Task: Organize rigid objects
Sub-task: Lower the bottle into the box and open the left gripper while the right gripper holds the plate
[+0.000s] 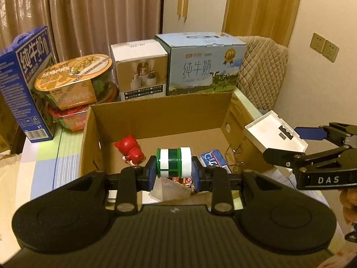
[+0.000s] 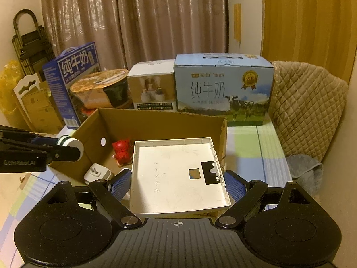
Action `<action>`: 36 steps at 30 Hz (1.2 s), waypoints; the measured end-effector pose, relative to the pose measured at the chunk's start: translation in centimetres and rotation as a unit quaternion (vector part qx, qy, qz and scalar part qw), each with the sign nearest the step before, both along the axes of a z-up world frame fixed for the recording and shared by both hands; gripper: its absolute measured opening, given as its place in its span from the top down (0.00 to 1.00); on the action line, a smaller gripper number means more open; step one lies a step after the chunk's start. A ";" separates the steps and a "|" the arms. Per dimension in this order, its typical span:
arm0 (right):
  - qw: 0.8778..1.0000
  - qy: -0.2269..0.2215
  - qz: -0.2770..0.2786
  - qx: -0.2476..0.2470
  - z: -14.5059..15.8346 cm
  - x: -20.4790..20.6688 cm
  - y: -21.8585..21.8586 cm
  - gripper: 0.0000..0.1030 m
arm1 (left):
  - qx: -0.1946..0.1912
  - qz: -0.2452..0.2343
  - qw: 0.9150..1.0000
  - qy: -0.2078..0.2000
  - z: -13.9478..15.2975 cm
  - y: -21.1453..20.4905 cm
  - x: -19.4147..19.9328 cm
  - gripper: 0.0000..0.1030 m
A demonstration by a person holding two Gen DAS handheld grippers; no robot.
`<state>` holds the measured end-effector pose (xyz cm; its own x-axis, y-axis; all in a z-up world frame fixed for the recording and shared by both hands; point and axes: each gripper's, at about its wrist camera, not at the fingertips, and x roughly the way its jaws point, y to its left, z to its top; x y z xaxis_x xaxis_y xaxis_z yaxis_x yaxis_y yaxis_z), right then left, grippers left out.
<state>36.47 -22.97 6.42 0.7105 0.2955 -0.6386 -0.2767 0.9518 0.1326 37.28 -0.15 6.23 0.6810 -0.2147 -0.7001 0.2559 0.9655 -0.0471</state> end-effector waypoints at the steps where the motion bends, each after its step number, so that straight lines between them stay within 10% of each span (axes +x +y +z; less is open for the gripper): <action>1: 1.000 0.004 0.000 0.001 -0.2 0.4 0.1 0.17 | 0.003 0.000 1.000 0.002 -0.2 -0.1 0.5 0.74; 36: 0.999 0.051 -0.003 0.005 -6.5 6.1 1.5 0.17 | 0.001 0.018 0.998 0.053 -7.8 1.2 7.3 0.74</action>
<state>42.54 -21.43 -0.08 0.6436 0.2983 -0.7048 -0.2563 0.9517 0.1688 44.56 1.08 -1.55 0.6110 -0.1898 -0.7685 0.2141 0.9743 -0.0704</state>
